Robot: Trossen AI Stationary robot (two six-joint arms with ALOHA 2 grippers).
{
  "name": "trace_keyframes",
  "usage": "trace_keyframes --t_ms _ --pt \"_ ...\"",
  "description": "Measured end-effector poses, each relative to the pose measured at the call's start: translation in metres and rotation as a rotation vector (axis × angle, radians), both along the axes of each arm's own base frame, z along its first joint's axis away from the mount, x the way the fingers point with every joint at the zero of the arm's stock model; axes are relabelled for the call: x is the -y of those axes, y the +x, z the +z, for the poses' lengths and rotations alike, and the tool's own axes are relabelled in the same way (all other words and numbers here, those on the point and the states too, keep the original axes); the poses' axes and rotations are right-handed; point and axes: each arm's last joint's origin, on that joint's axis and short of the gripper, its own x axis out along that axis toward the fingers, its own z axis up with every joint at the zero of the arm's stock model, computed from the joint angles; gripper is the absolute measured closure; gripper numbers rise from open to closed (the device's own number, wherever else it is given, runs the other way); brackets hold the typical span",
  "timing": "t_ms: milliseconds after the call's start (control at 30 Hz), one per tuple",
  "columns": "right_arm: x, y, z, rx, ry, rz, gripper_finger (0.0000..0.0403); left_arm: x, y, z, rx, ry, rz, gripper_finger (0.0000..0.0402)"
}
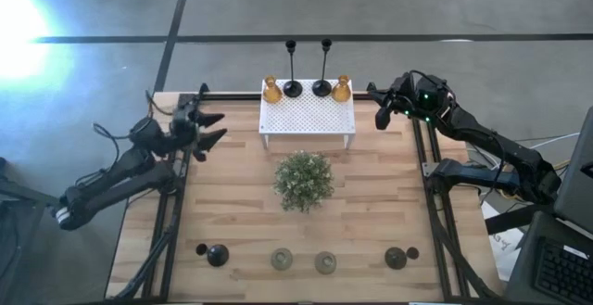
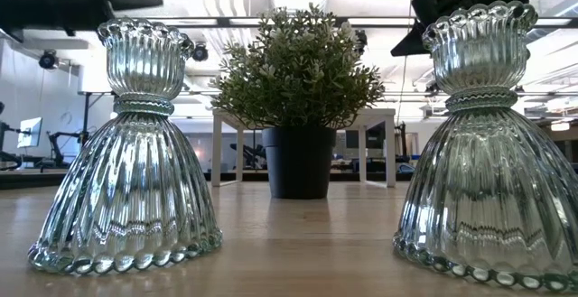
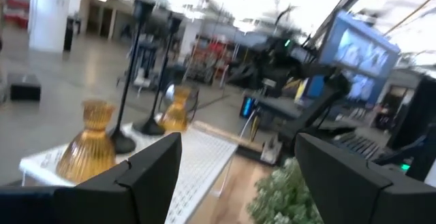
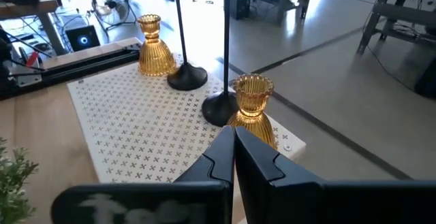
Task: Pick & Place candle stick holders
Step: Put the right green glass candle holder on the shelf
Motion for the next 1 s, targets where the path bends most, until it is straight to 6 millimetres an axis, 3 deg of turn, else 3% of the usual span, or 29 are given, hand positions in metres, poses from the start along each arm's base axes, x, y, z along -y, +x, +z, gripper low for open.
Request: trace_keyframes --t_ms 533,800,1000 --pt "0.000 0.000 0.001 0.005 -0.003 0.001 0.0394 0.000 0.001 0.001 0.059 0.024 0.008 0.0111" --pt "0.002 0.002 0.017 0.200 -0.021 -0.022 0.0394 0.000 0.001 0.000 0.059 0.020 0.007 0.0111" --pt "0.002 0.003 0.021 0.232 -0.047 -0.020 0.0394 0.000 0.002 -0.003 0.040 0.003 0.006 0.0111"
